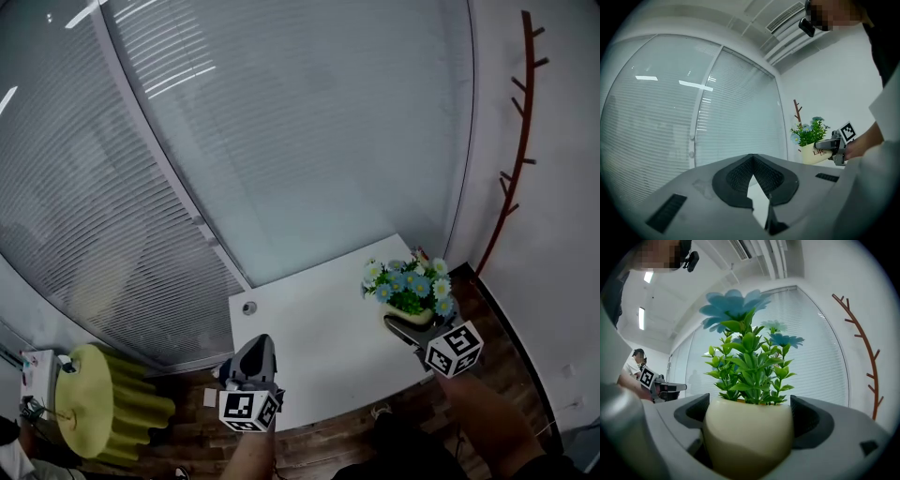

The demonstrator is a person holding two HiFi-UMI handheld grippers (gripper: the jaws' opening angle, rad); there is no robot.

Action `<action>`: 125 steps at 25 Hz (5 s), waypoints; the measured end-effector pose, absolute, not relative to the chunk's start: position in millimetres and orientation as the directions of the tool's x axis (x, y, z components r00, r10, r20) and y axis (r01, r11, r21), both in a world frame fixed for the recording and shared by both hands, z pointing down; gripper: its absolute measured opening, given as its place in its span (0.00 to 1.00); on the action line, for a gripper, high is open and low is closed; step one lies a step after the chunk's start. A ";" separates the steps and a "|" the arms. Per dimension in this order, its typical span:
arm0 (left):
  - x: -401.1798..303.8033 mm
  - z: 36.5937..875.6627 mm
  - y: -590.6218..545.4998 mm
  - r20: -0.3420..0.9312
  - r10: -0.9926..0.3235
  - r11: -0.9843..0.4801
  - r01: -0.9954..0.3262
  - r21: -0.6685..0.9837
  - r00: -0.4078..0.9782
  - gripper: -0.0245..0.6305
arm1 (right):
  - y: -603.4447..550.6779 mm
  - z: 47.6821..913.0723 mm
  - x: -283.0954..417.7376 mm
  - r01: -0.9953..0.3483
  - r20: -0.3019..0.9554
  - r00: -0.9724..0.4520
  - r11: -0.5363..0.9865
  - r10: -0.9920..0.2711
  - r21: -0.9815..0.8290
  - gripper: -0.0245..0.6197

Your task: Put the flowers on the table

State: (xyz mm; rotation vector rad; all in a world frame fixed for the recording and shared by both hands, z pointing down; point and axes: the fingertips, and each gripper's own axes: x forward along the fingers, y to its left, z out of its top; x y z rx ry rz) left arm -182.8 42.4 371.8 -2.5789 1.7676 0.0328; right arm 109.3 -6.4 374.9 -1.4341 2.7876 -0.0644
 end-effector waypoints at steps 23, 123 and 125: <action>-188.7 399.1 -89.6 0.050 -0.993 -0.111 -0.991 -0.071 0.108 0.04 | -155.4 417.9 102.7 -0.695 0.025 -0.718 0.717 -0.695 -0.053 0.89; -177.0 529.5 -92.5 0.233 -0.935 -0.275 -0.961 0.007 0.269 0.04 | -73.0 637.0 60.9 -0.700 0.369 -0.682 0.710 -0.632 -0.077 0.87; -175.4 527.9 -89.6 0.233 -0.933 -0.281 -0.960 0.008 0.275 0.04 | -73.0 629.9 62.9 -0.701 0.361 -0.680 0.709 -0.638 -0.068 0.87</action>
